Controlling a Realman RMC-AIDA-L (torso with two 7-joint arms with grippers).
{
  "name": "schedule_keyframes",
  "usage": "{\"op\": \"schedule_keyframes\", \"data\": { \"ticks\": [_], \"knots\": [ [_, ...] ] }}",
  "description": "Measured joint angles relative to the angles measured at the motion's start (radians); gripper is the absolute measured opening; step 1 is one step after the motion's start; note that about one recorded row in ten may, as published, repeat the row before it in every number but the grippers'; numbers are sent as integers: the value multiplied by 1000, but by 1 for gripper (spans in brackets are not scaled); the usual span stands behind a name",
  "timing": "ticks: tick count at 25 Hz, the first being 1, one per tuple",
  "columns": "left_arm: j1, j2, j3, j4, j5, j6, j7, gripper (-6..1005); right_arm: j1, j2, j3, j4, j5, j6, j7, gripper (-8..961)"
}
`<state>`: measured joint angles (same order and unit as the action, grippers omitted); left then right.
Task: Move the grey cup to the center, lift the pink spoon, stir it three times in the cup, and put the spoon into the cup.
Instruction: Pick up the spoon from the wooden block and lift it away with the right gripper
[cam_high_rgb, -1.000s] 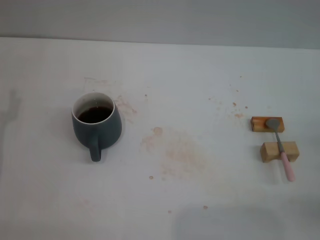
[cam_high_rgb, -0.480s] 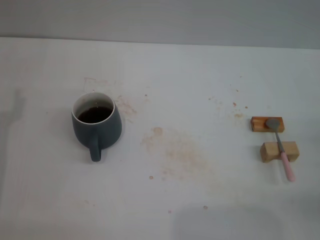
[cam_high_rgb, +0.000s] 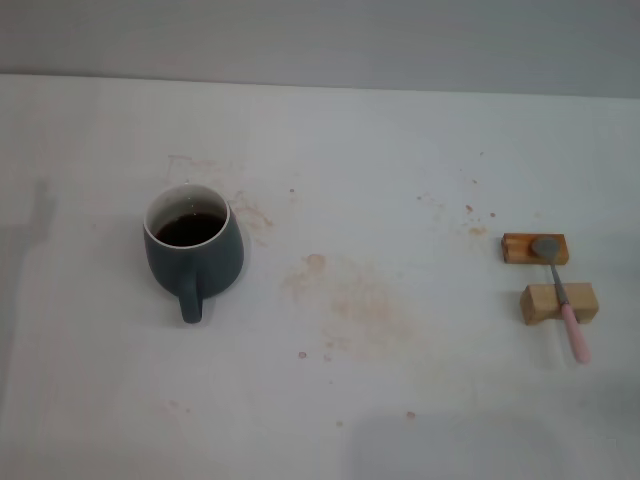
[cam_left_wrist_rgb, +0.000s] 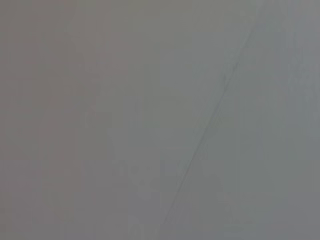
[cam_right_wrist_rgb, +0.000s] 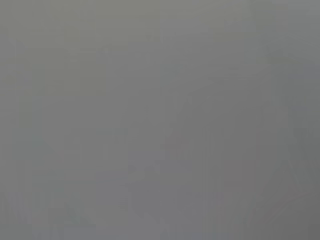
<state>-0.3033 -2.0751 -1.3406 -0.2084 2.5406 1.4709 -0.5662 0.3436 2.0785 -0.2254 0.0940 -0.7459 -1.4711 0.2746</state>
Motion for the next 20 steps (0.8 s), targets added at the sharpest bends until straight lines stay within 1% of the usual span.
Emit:
{"op": "schedule_keyframes", "data": {
  "ticks": [13,20],
  "knots": [
    [7,1,0,1,-4,-1,0,829,24,0,-4,0,-3,0,16,501],
    [-1,1,0,1,-3,-15,0,829,30,0,-5,0,-3,0,17,500]
  ]
}}
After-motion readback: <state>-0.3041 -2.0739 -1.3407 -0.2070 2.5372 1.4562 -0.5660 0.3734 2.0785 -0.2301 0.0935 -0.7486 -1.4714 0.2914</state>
